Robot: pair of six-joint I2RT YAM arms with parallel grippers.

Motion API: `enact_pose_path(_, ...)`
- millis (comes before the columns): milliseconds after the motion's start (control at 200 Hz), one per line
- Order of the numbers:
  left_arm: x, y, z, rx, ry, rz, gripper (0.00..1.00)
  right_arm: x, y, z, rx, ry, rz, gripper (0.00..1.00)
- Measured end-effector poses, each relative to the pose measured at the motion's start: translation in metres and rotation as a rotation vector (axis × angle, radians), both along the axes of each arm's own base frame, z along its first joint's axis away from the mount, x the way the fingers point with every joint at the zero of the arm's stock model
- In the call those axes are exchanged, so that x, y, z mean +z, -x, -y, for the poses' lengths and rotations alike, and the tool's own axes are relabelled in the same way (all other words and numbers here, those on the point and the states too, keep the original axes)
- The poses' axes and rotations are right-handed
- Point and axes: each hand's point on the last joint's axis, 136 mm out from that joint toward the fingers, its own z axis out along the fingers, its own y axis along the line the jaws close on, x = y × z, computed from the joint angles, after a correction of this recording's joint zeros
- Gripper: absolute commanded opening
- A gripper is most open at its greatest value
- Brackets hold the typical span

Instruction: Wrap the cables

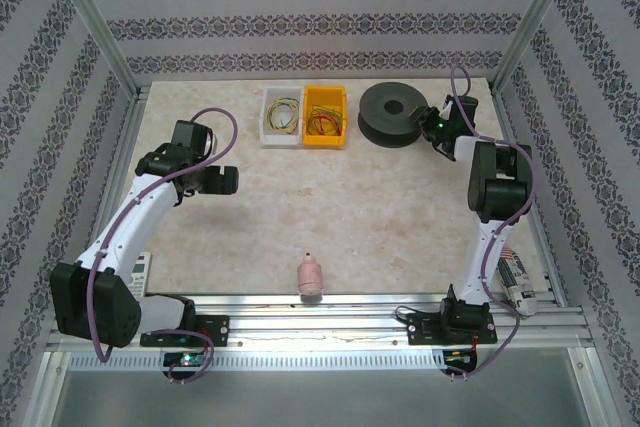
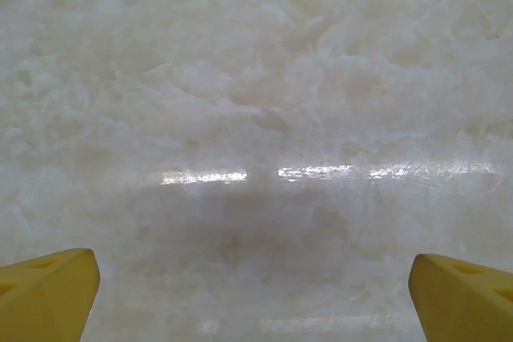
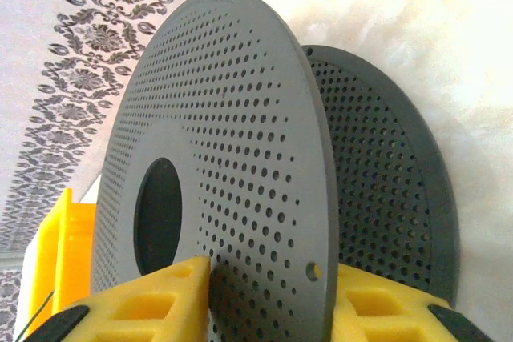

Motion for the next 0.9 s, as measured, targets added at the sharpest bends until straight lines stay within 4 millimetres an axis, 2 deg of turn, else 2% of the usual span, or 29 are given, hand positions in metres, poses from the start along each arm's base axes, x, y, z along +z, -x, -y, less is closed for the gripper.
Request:
enact_pose_path(170,0.000,0.000,0.000,0.000,0.000,0.000,1.00,0.013,-0.006,-0.003,0.013,-0.018,0.044,0.12)
enact_pose_path(275,0.000,0.000,0.000,0.000,0.000,0.000,1.00,0.014,-0.006,-0.003,0.015,-0.018,0.050,0.00)
enact_pose_path(500,0.000,0.000,0.000,0.000,-0.001,-0.001,1.00,0.025,-0.005,-0.004,0.019,-0.017,0.065,0.00)
enact_pose_path(699,-0.003,-0.001,0.000,0.000,-0.001,-0.009,1.00,0.059,0.002,-0.003,0.031,0.018,0.122,0.00)
enact_pose_path(899,-0.008,-0.001,0.000,0.000,-0.004,-0.025,1.00,0.090,0.018,-0.001,0.043,0.061,0.166,0.00)
